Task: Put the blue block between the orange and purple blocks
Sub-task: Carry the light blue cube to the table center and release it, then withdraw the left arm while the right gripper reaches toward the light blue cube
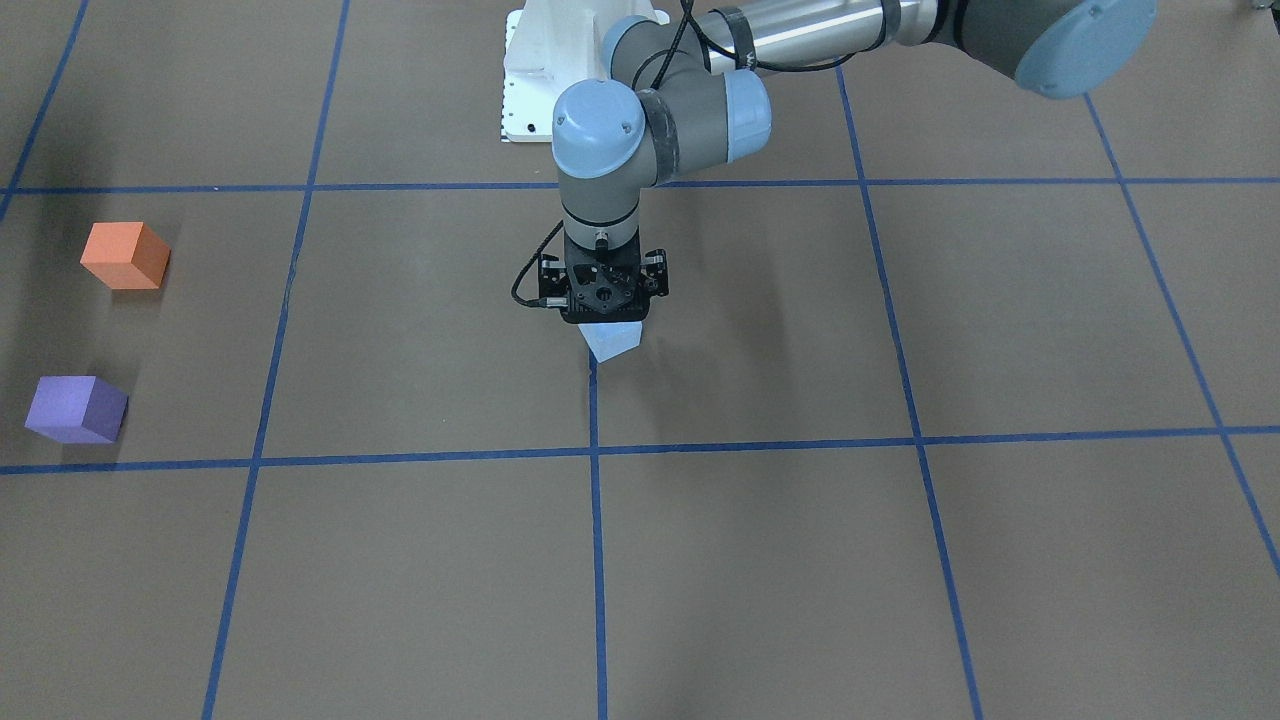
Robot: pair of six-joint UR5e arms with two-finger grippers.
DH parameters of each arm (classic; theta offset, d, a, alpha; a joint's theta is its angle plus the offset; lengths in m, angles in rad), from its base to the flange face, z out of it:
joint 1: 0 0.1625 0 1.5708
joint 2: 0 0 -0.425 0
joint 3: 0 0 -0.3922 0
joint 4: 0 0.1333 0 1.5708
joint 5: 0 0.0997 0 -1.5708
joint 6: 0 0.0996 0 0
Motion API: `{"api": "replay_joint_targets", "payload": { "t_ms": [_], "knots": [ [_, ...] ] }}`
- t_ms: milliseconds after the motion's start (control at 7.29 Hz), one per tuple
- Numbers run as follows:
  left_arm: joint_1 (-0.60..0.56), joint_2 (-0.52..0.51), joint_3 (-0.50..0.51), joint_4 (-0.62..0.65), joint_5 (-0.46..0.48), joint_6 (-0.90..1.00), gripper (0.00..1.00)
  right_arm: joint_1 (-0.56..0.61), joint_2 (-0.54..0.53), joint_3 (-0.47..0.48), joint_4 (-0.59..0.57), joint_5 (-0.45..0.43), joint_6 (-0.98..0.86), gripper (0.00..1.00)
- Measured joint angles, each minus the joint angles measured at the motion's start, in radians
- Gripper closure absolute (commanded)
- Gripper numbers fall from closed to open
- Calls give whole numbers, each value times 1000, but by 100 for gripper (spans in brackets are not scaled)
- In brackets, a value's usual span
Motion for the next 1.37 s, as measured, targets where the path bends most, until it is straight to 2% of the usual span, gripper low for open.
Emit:
{"api": "replay_joint_targets", "payload": {
  "t_ms": [274,548,823,1097,1371],
  "knots": [
    [-77,70,-133,36,-62,27,1,-36,21,7,107,34,34,0],
    [-202,273,-349,110,-159,210,1,-137,120,15,141,34,264,0],
    [-348,501,-514,161,-203,470,1,-304,258,41,143,-28,561,0],
    [-554,681,-545,169,-293,823,0,-511,416,55,118,-159,859,0],
    [-788,802,-468,172,-353,1189,0,-690,619,53,-45,-308,1029,0]
  ]
}}
